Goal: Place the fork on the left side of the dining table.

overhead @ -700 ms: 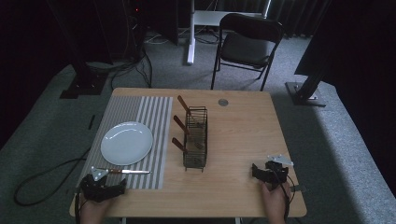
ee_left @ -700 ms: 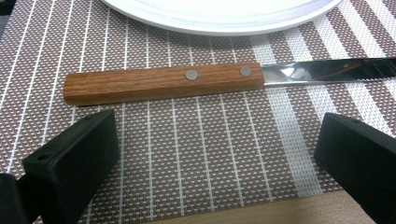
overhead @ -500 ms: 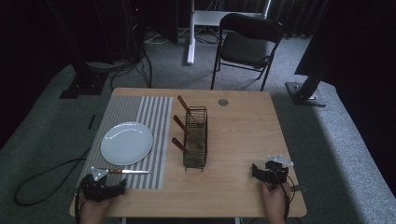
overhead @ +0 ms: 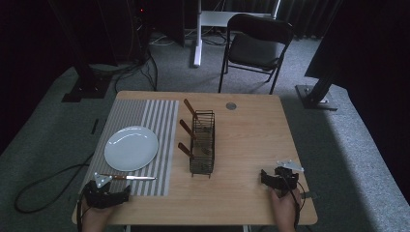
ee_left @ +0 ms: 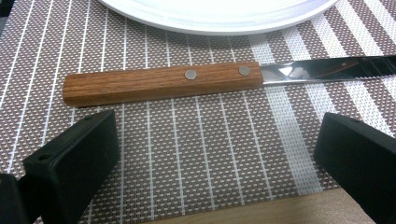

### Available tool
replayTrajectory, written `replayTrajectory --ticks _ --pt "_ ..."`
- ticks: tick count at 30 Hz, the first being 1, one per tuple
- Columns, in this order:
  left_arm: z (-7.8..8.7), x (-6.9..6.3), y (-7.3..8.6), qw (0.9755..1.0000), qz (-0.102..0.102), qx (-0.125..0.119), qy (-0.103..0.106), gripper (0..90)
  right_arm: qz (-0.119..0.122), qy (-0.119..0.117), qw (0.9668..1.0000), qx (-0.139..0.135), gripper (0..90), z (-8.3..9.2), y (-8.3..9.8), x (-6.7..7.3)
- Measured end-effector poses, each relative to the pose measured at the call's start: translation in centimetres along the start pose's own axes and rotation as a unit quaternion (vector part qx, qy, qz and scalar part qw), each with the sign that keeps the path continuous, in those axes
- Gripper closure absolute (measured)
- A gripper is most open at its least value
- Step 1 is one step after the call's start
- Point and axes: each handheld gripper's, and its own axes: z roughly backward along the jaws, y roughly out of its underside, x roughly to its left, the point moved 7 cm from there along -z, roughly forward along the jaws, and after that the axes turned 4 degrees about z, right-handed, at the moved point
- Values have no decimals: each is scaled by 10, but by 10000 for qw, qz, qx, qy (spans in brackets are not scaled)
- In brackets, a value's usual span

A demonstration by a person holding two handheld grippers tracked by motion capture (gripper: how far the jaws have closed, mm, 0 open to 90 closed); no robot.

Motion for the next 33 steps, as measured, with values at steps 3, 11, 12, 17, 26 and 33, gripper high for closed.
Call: replayTrajectory --ticks 3,11,12,17,26,33 --pt "0 0 -1 10000 -8 52 5 1 -2 0 10000 0 127 0 0 0" --pt "2 -6 -4 9992 -211 210 268 6 -2 -1 10000 1 127 0 0 0" --pt "2 -6 -4 9992 -211 210 268 7 -2 -1 10000 1 127 0 0 0" --pt "8 -17 -14 9984 -401 91 401 9 -3 -1 10000 2 127 0 0 0" --pt "11 -31 -24 9963 -449 46 738 28 -3 -2 10000 1 127 0 0 0" --pt "12 -39 -35 9945 -613 12 848 29 -3 -1 10000 1 127 0 0 0"
